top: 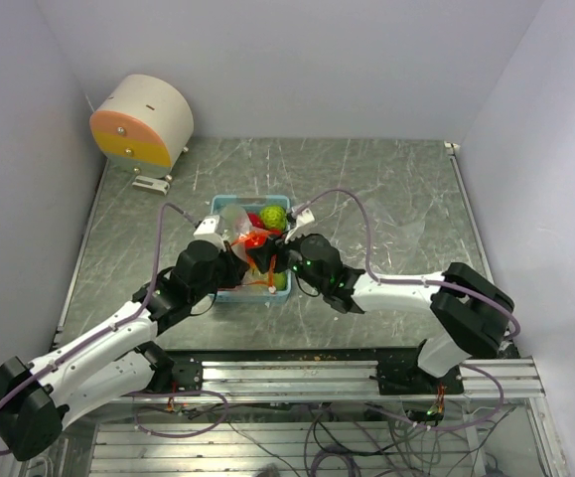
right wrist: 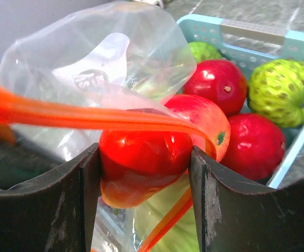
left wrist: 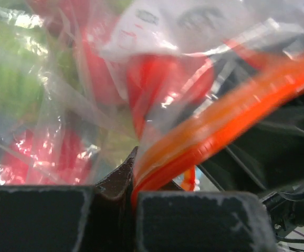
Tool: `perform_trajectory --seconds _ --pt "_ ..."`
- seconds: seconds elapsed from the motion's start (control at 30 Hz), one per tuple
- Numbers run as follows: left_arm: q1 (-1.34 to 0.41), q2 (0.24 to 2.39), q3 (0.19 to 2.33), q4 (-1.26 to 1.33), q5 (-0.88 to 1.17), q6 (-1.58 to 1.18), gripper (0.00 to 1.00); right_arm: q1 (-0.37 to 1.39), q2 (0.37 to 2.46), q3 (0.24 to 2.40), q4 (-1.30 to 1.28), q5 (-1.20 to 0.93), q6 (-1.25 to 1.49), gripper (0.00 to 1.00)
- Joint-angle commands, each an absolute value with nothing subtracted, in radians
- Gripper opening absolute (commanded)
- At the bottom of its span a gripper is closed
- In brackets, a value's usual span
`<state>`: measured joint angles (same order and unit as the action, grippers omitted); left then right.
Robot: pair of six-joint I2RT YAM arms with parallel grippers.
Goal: Place the food in the zip-top bag and seal the zipper
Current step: Place the fake fruit in the zipper food storage bag.
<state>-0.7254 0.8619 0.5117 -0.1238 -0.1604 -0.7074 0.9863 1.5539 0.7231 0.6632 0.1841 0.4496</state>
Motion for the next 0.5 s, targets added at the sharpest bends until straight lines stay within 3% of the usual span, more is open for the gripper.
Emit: perform_trajectory --seconds 0.0,0.13,0.33,0.47 --pt "-0.735 0.856 0.603 -0.196 -0.096 -0.709 0.07 0.985 1.627 0.788 0.512 0.403 0.477 0.27" --pt "-0.735 0.871 0.656 -0.224 -0.086 -0.703 0.07 1.021 1.645 0.844 0.437 0.49 0.455 0.38" --pt "-0.735 0.947 0.698 -0.262 -0.162 -0.683 0.07 1.07 1.556 0.841 0.406 0.467 0.398 0.97" --pt "-0.735 0.982 0.696 -0.275 -0.216 -0.678 0.07 1.071 1.428 0.793 0.403 0.374 0.371 1.0"
